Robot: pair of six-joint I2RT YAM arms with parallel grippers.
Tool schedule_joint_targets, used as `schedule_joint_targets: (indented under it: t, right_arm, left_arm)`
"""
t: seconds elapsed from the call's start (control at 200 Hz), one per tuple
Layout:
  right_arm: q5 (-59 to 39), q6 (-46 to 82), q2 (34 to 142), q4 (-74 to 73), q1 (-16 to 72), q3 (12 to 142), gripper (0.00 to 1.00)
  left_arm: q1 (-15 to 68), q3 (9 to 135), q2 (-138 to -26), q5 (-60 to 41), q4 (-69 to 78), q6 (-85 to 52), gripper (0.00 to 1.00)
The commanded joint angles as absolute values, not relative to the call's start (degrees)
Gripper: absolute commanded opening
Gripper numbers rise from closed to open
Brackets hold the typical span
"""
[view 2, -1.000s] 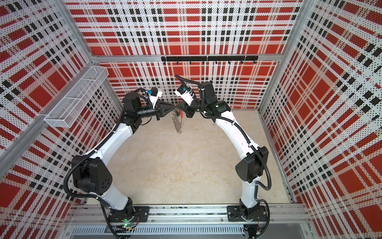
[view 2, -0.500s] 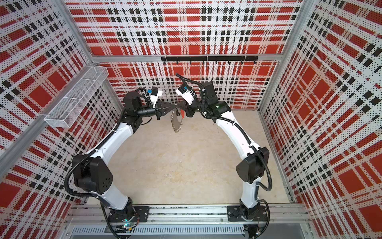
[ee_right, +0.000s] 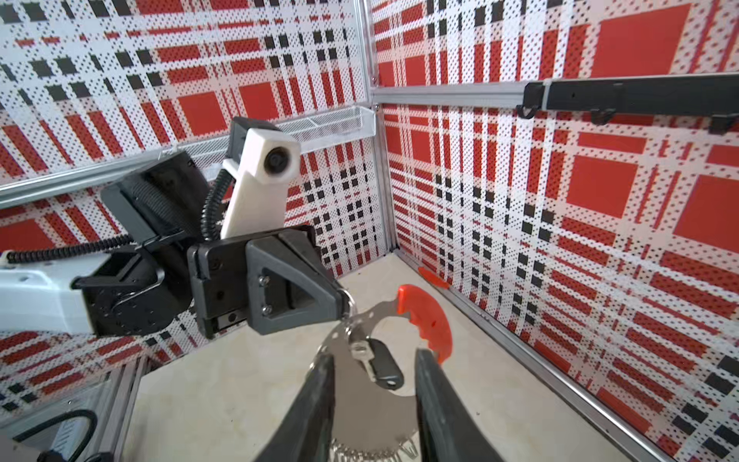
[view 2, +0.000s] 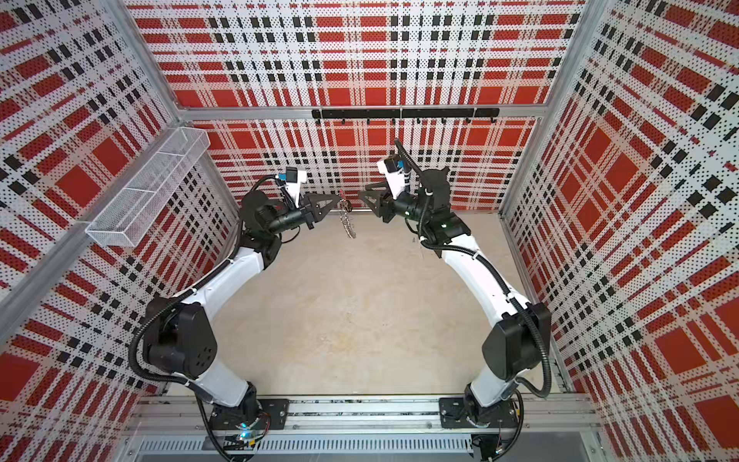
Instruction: Put the keys on the keyring
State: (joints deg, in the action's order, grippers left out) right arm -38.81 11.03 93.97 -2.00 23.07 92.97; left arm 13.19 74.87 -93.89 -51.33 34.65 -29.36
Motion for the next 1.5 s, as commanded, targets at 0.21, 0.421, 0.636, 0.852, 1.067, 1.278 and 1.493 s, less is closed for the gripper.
schedule_joint_targets:
  t: [0.21,0.421,0.636,0.852,1.067,1.278,1.493]
  right_arm:
    - [-47.8,18.1,97.6,-12.7,24.5,95.0,0.42]
    - [-48.4,14.8,100.3,-9.0,25.8,97.3,0.44]
    - [-49.6,13.8,102.2,-7.3,26.9,99.7,0.42]
    - [-49.3,12.7,103.1,-6.1,27.4,100.7,0.30]
    - [-48.7,11.6,103.6,-5.1,28.0,101.6,0.25]
    - [-47.7,10.4,104.1,-3.9,28.6,103.1,0.18]
    - [-46.2,7.7,104.3,-0.2,30.3,104.3,0.05]
  left_arm:
    - [13.3,73.9,-92.3,-49.6,51.0,-40.1,0.00]
    - [13.4,75.2,-92.6,-50.1,51.7,-41.5,0.00]
    - [13.4,76.3,-93.0,-50.4,51.9,-42.2,0.00]
    - [13.4,77.4,-93.6,-51.1,52.4,-43.1,0.00]
    - [13.4,78.4,-94.4,-51.6,53.3,-44.5,0.00]
    - [13.6,78.4,-94.8,-51.7,54.0,-45.1,0.00]
    - [13.6,78.5,-95.0,-51.0,55.1,-45.2,0.00]
